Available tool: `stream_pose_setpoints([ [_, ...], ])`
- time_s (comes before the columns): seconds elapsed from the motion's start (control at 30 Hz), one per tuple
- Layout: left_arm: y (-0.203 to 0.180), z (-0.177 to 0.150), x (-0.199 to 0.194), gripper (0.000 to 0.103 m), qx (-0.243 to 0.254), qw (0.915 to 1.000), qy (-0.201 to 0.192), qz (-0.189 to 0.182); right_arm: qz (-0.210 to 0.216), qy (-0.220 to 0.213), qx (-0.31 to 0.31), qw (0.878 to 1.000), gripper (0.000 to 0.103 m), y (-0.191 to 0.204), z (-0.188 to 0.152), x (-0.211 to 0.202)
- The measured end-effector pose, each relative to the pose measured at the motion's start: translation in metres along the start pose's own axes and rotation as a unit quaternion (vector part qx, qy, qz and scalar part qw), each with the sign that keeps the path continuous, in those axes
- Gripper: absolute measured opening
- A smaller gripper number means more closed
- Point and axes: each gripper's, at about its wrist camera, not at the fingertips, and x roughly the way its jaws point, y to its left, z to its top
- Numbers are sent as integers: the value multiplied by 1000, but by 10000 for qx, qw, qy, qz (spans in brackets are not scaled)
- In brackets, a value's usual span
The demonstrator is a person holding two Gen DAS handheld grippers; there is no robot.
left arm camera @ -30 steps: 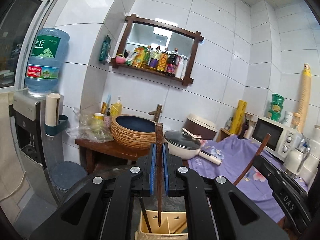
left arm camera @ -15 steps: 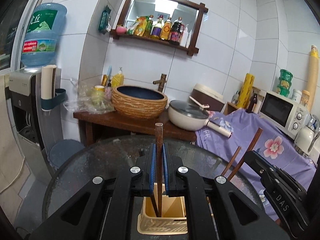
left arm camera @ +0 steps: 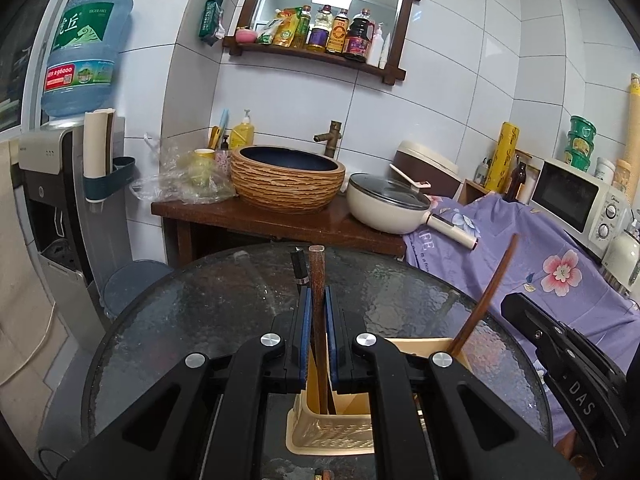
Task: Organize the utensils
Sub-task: 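Open both tools to release the chopsticks into the holder, then withdraw both open tools down toward the remaining utensils on the table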
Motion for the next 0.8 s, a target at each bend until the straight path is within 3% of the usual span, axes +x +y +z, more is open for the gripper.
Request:
stream_pose_setpoints([
  [0.1,1,0,0,10,-15,10000,23,-15,2,-31,-37,10000,9,0,0,-2],
  [0.13,1,0,-1,14,0,10000,36,-11,4,-50,-41,10000,18,0,-1,-4],
  [0.17,1,0,-2,26,4,10000,36,-4,-20,-96,-35,9999,38,-1,-1,-7],
  [0.2,2,0,-5,39,-3,10000,8,-9,-57,-188,-10,9998,50,-2,-2,-11],
  [0.23,3,0,-8,43,-8,10000,-34,-18,-82,-290,22,9995,59,-4,-3,-17],
  [0.33,2,-2,-24,49,108,9998,-160,-37,-112,-285,5,9995,59,-7,-4,-26],
  [0.5,7,-17,-54,81,228,9988,-420,81,11,1,182,9998,61,-17,-18,-39],
  [0.8,29,-62,-66,94,94,9999,60,109,71,712,254,9971,64,-24,-68,-53],
])
